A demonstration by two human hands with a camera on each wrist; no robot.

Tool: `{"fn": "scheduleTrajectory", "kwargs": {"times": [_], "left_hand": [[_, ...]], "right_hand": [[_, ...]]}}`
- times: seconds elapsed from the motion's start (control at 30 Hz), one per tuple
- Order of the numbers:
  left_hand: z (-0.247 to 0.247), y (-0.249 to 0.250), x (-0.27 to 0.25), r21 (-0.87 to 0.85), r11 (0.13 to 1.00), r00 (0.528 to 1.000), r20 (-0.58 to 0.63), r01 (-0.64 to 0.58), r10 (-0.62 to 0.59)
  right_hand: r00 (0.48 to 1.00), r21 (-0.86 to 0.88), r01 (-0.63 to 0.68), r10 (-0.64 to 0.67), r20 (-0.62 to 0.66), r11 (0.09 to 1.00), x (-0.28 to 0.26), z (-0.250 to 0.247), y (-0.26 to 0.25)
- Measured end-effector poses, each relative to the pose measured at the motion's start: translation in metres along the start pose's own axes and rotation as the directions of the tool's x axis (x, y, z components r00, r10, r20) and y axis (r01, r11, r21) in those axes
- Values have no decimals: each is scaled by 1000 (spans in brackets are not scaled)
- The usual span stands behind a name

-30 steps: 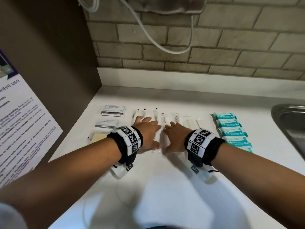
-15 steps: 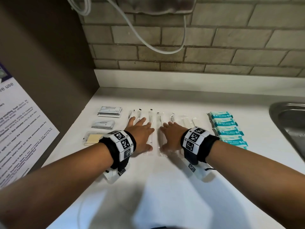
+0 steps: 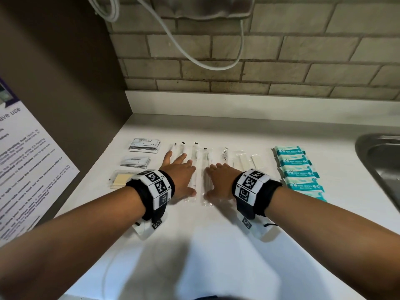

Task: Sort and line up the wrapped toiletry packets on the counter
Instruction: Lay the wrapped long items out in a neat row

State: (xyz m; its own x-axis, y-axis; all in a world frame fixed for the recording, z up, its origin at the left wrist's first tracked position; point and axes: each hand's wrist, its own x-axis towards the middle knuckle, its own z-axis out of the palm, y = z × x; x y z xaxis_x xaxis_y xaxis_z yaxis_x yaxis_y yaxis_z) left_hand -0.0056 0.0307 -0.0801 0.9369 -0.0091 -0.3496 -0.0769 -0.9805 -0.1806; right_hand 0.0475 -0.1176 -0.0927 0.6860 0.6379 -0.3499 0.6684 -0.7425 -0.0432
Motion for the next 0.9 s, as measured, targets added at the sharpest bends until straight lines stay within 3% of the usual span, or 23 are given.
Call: {"fn": "scheduleTrajectory", "kwargs": {"times": [0.17, 0.3, 0.5, 0.9], "left_hand": [[-7, 1, -1, -66, 998, 1000, 15, -2, 3], [-15, 11, 0, -144, 986, 995, -59, -84, 77], [-16, 31, 7, -32, 990, 990, 34, -134, 135], [-17, 26, 6, -45, 990, 990, 45, -135, 137]], "right_hand": [[999, -19, 11, -11, -36, 1000, -9, -5, 6], [998, -32, -53, 51, -46, 998, -17, -17, 27], [997, 0, -79, 79, 27, 997, -25, -11, 45], [999, 56, -44, 43, 24, 997, -25, -1, 32]]}}
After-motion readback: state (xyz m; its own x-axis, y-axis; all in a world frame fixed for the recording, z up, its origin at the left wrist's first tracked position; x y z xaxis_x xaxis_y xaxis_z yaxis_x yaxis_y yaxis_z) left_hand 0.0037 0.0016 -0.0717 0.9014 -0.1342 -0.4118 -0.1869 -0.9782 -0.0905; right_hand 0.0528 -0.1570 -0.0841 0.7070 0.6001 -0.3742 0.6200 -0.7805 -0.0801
